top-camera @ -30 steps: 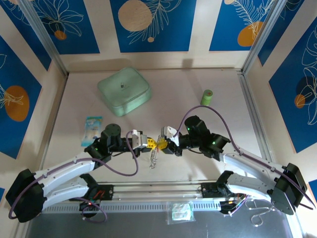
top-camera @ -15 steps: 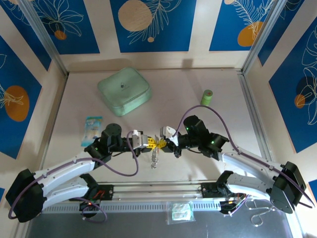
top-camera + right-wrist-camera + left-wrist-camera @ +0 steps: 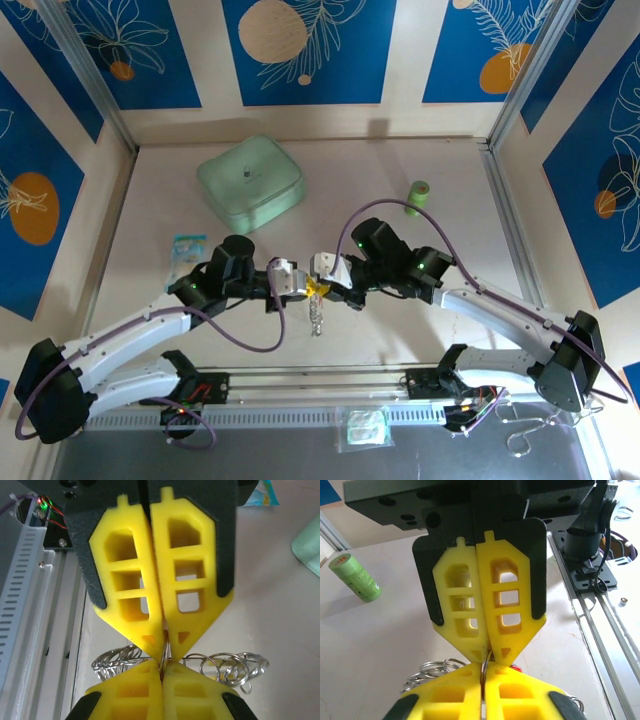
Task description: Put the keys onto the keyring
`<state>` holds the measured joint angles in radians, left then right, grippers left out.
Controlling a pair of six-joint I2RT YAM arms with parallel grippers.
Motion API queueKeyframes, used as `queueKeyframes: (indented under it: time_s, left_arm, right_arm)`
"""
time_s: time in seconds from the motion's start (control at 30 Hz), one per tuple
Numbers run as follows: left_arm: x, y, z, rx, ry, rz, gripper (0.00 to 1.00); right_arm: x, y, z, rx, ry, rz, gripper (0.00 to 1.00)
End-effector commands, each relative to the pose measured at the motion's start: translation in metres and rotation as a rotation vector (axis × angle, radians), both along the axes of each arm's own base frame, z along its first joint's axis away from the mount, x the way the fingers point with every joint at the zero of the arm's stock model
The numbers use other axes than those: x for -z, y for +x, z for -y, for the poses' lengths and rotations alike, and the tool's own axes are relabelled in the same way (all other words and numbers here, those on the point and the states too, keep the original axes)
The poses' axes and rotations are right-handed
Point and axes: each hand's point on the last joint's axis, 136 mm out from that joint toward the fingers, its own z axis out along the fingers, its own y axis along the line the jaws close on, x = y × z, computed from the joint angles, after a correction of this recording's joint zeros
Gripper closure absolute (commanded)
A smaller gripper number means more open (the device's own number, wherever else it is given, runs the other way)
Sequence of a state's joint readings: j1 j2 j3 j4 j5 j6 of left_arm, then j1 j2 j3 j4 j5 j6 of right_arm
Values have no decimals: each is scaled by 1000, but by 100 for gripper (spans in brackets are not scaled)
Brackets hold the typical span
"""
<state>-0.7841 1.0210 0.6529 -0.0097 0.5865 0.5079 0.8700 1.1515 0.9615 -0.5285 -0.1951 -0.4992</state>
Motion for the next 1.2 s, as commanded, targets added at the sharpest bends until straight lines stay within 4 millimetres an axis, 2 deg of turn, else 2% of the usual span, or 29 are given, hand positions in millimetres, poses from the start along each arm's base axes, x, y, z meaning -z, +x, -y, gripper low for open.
queueKeyframes:
  time_s: [0.0, 0.2, 0.3, 0.47, 1.0, 1.17]
  left_arm:
    - [-1, 1, 2, 5, 16, 17, 100]
    - [-10, 1, 1, -35, -77, -1, 100]
    - [-11, 3, 0, -63, -148, -16, 100]
    - [-11, -2, 1, -50, -206, -44, 100]
    - [-3, -13, 2, 26, -215, -61, 100]
    - [-4, -14, 2, 28, -216, -60, 100]
  right_arm:
    - [-15, -13, -5, -69, 28, 23, 100]
    - [-20, -6, 5, 8, 233, -21, 79]
    - [-24, -6, 7, 30, 326, -50, 75]
    - [-13, -8, 7, 55, 377, -103, 71]
    - [5, 0, 3, 83, 368, -110, 71]
    - [7, -3, 3, 67, 369, -124, 83]
